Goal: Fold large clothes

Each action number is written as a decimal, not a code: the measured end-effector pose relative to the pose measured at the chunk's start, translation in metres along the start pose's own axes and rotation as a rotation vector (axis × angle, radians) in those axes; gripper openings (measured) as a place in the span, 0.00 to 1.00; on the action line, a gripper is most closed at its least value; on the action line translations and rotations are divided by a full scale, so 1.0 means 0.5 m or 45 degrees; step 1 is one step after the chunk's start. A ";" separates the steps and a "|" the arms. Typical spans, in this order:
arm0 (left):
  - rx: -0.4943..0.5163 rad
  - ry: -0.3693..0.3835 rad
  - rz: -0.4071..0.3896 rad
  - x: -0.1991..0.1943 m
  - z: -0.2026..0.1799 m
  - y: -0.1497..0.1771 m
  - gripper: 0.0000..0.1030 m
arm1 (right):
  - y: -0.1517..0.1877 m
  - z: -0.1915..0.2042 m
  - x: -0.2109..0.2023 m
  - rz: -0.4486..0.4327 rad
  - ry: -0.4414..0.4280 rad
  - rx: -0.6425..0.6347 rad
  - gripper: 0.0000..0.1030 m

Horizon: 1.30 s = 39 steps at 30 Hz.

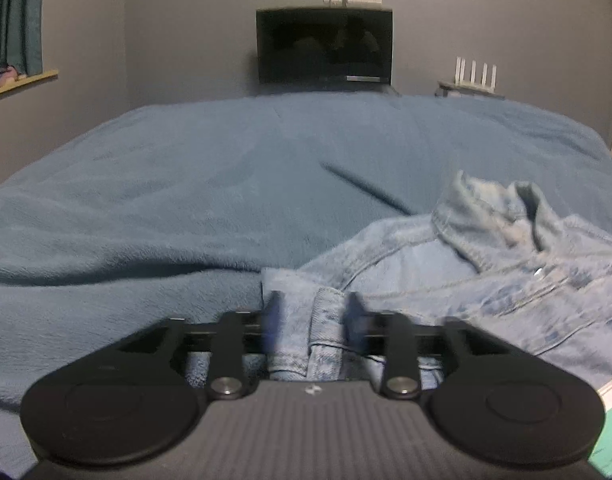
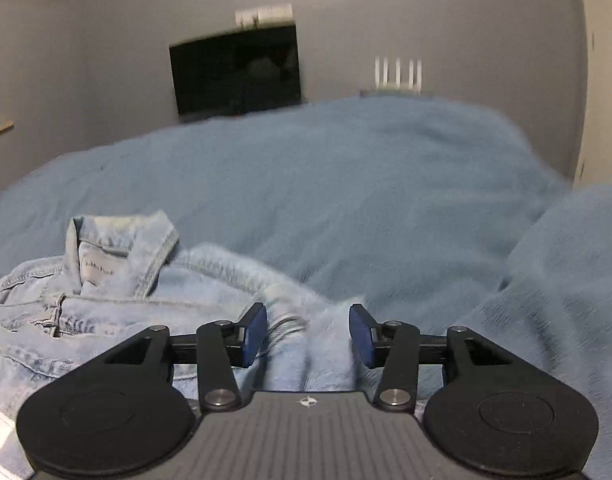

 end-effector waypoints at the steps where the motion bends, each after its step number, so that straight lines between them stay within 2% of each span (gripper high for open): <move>1: -0.006 0.002 -0.042 -0.017 -0.003 -0.006 0.66 | -0.005 0.009 -0.014 -0.035 -0.018 -0.033 0.47; 3: -0.018 0.041 -0.137 -0.055 -0.018 -0.019 0.73 | -0.013 0.035 -0.041 -0.081 -0.107 -0.111 0.47; 4: -0.017 0.093 -0.167 -0.070 -0.031 -0.024 0.73 | -0.012 0.050 -0.050 -0.086 -0.171 -0.147 0.47; 6: 0.015 0.198 -0.164 -0.081 -0.064 -0.026 0.73 | 0.001 0.089 -0.053 -0.057 -0.262 -0.257 0.47; 9: 0.140 0.294 -0.092 -0.070 -0.121 -0.008 0.73 | 0.037 0.136 -0.028 0.017 -0.246 -0.475 0.44; 11: 0.248 0.291 -0.025 -0.053 -0.150 0.012 0.73 | 0.065 0.155 -0.003 0.082 -0.201 -0.614 0.40; 13: 0.331 0.247 0.095 -0.024 -0.165 0.036 0.73 | 0.086 0.162 0.019 0.149 -0.122 -0.675 0.39; 14: 0.345 0.239 0.146 -0.006 -0.163 0.049 0.74 | 0.092 0.152 0.033 0.177 -0.065 -0.673 0.41; 15: 0.330 0.248 0.141 0.001 -0.159 0.056 0.75 | 0.095 0.144 0.038 0.184 -0.046 -0.651 0.43; 17: 0.311 0.241 0.136 0.009 -0.148 0.058 0.75 | 0.089 0.126 0.048 0.195 -0.017 -0.567 0.57; 21: 0.375 0.227 0.112 0.028 -0.149 0.066 0.77 | 0.091 0.114 0.068 0.219 -0.018 -0.510 0.60; 25: 0.356 0.237 0.102 0.028 -0.143 0.063 0.77 | 0.098 0.114 0.068 0.212 -0.009 -0.495 0.61; 31: 0.339 0.192 0.081 -0.023 -0.140 0.062 0.78 | 0.084 0.115 -0.006 0.068 0.045 -0.515 0.63; 33: 0.313 0.207 0.062 -0.057 -0.144 0.057 0.78 | 0.073 0.123 -0.051 -0.004 0.015 -0.493 0.63; 36: 0.227 0.311 0.022 -0.114 -0.170 0.051 0.78 | 0.059 0.147 -0.122 -0.103 -0.101 -0.454 0.63; 39: 0.272 0.380 -0.003 -0.158 -0.229 0.051 0.78 | 0.071 0.199 -0.182 -0.151 -0.255 -0.517 0.63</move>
Point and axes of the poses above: each gripper's, at about its wrist camera, not at the fingertips, and x roughly the way its jaws point, z to its left, y to its underside, the point moved 5 cm from there along x, roughly the way its jaws point, and after that the axes turned 7 degrees about x, right-handed, at the moved point
